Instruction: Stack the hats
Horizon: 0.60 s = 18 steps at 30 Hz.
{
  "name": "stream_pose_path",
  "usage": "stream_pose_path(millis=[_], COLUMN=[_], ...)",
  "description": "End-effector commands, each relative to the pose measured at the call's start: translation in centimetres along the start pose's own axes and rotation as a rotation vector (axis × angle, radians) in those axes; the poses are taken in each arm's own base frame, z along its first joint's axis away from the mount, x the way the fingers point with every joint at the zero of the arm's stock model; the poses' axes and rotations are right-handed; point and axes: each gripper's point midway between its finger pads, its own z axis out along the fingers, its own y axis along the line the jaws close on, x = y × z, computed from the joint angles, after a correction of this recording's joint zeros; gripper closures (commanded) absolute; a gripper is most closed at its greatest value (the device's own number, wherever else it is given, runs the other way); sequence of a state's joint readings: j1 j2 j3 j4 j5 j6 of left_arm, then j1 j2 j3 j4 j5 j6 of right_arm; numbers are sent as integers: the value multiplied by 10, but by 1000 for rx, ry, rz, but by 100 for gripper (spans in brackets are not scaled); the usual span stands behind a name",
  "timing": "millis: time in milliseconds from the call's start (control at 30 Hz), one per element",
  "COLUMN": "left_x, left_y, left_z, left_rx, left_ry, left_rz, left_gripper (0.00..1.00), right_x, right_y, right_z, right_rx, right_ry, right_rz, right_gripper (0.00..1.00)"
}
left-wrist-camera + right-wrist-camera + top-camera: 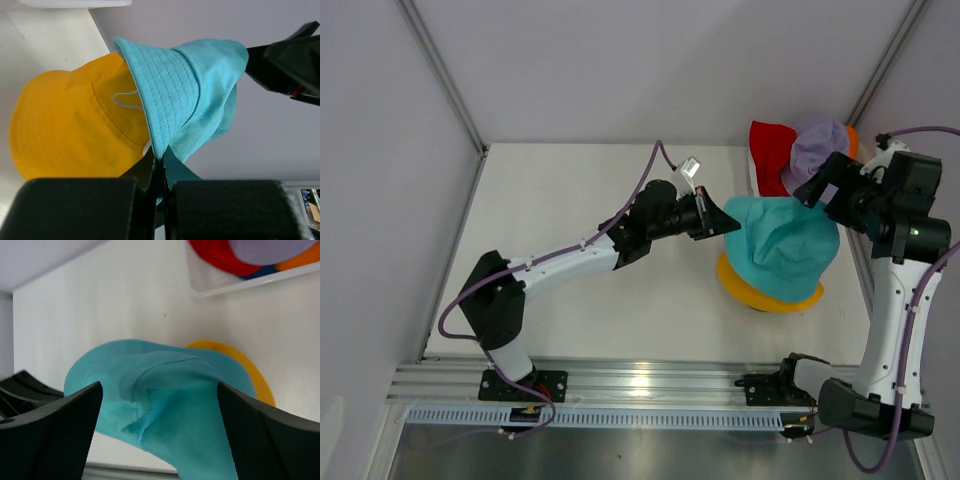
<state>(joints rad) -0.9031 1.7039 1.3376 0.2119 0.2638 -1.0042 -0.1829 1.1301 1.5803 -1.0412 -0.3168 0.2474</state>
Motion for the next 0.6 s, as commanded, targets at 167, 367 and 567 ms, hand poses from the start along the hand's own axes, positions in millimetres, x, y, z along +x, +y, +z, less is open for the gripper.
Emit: stream_pose_path(millis=[167, 367, 567], left_x=[5, 29, 45], left_y=[19, 42, 53], left_z=[-2, -16, -4], left_rx=[-76, -71, -62], left_ry=[0, 30, 85], left_rz=[-41, -7, 4], left_gripper=[99, 99, 99], right_x=[-33, -1, 44], right_y=[-36, -83, -105], right_z=[-43, -27, -5], right_rx=[133, 238, 261], right_ry=[-197, -232, -228], right_rz=[181, 339, 432], right_gripper=[0, 1, 1])
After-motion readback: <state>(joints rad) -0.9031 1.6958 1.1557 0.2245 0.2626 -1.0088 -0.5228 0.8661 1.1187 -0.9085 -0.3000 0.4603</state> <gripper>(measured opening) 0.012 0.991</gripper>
